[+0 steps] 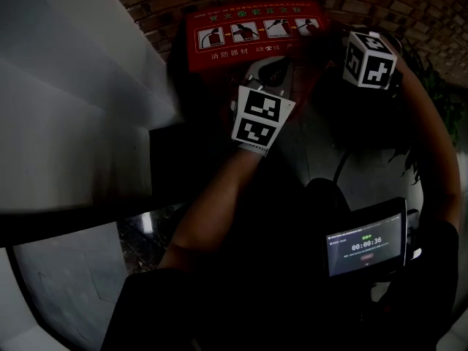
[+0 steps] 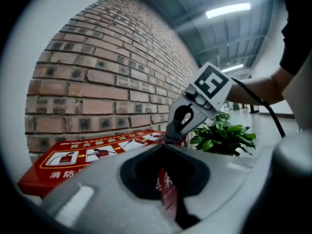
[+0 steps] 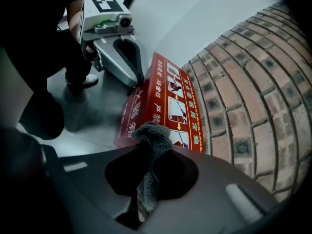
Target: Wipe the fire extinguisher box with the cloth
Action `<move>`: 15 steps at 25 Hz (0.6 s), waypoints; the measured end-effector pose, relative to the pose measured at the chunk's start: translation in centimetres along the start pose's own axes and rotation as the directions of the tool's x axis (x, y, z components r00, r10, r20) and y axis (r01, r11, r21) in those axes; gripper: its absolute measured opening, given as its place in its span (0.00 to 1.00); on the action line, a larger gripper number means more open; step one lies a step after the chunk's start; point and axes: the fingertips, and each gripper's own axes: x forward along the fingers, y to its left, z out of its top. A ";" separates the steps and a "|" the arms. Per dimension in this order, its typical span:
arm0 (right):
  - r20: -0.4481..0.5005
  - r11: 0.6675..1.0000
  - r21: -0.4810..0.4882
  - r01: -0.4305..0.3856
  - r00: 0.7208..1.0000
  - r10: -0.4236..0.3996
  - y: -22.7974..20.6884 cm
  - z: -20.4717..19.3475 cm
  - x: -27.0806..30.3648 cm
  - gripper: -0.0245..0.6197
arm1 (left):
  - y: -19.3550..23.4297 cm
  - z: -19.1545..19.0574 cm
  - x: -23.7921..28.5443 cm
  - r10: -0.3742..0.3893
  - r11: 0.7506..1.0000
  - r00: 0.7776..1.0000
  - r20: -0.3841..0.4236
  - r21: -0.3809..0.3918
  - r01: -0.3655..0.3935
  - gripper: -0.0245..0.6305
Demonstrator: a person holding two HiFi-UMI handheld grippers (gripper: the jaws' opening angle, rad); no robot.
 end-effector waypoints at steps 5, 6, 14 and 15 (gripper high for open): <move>0.018 0.999 0.031 -0.017 1.000 0.017 0.5 0.8 -1.0 0.09 | 0.5 0.1 -0.9 0.012 1.000 1.000 0.014 -0.003 -0.012 0.04; 0.049 0.999 0.045 0.005 0.999 -0.007 0.2 1.2 -1.4 0.09 | 0.6 0.1 -1.2 0.012 1.000 1.000 0.021 -0.009 -0.012 0.04; 0.483 0.834 0.545 0.092 0.779 -0.401 0.7 7.7 -5.9 0.09 | 0.1 1.3 -4.1 -0.038 0.994 0.991 0.130 -0.099 0.051 0.04; 0.507 0.799 0.597 0.071 0.738 -0.445 1.2 8.1 -6.4 0.09 | -0.2 1.7 -4.7 -0.046 0.993 0.988 0.151 -0.103 0.062 0.04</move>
